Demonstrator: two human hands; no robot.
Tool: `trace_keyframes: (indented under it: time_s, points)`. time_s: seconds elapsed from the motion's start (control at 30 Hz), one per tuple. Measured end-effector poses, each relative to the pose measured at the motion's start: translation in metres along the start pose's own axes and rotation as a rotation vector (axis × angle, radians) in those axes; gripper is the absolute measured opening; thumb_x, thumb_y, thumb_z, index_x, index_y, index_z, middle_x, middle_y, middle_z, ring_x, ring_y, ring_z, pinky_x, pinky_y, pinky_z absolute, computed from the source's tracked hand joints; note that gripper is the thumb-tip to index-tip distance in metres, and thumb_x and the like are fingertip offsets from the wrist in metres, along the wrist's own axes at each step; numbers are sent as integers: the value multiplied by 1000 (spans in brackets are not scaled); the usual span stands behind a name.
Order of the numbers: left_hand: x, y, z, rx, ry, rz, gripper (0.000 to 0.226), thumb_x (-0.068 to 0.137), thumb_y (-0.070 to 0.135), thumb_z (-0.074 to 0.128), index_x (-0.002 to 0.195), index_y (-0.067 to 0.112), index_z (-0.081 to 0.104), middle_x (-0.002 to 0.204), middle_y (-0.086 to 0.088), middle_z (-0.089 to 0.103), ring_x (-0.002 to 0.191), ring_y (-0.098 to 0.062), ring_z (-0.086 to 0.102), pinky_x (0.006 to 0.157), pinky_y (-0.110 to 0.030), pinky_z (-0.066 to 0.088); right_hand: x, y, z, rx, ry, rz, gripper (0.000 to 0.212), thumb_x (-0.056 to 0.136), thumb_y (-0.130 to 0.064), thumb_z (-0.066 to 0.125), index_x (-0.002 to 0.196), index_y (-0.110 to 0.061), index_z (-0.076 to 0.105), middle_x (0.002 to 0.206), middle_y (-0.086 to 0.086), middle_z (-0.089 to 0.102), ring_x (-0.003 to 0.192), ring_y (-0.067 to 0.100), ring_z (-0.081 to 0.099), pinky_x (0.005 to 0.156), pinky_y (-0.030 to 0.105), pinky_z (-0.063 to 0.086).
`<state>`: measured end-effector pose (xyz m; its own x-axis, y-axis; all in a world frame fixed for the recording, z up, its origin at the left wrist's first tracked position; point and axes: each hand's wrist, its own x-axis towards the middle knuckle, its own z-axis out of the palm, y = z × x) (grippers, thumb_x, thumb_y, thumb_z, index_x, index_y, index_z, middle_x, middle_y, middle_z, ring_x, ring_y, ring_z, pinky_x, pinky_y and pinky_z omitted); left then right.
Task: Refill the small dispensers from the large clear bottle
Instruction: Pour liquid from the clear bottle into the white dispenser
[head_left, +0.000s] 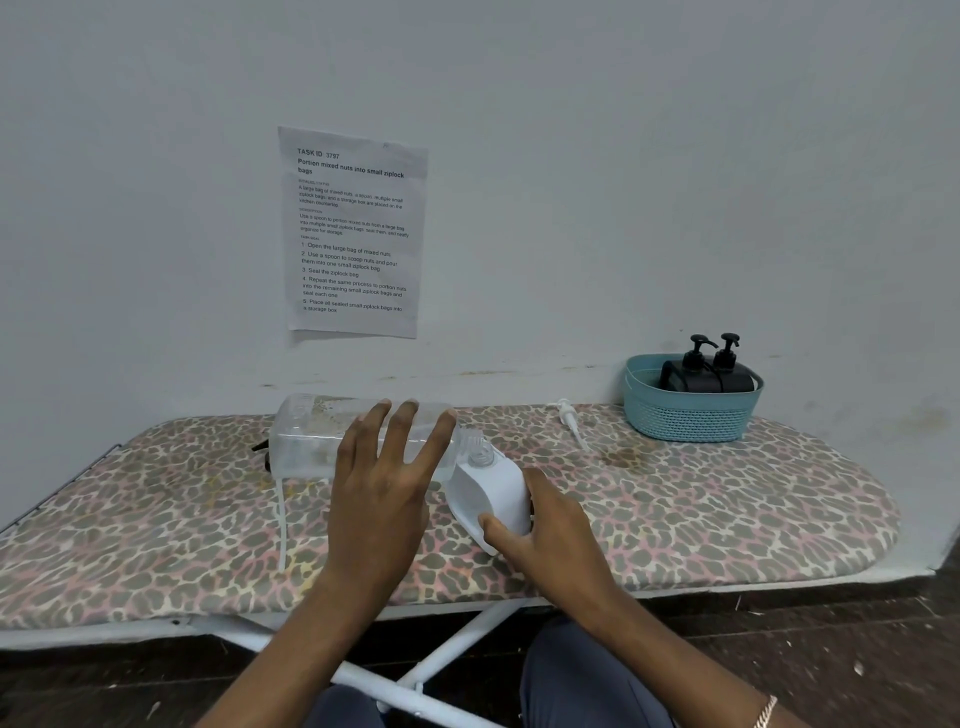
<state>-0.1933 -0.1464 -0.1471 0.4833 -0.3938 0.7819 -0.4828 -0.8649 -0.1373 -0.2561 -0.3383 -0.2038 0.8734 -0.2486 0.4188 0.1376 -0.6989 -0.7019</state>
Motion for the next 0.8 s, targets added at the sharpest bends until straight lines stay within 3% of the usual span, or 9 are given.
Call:
trace_keyframes:
  time_s: [0.4, 0.8]
  points:
    - [1, 0, 1, 7, 12, 5, 91, 66, -18, 68, 148, 20, 59, 143, -19, 56, 136, -44, 47, 113, -56, 35, 1, 1, 0, 15, -17, 16, 57, 84, -65, 63, 130, -33, 54, 111, -16, 65, 95, 5, 64, 75, 38, 59]
    - [1, 0, 0, 19, 6, 9, 88, 67, -17, 67, 147, 19, 59, 143, -19, 56, 135, -45, 47, 112, -55, 34, 2, -1, -3, 28, -28, 16, 59, 84, -64, 65, 132, -32, 55, 114, -16, 66, 98, 4, 65, 76, 37, 59]
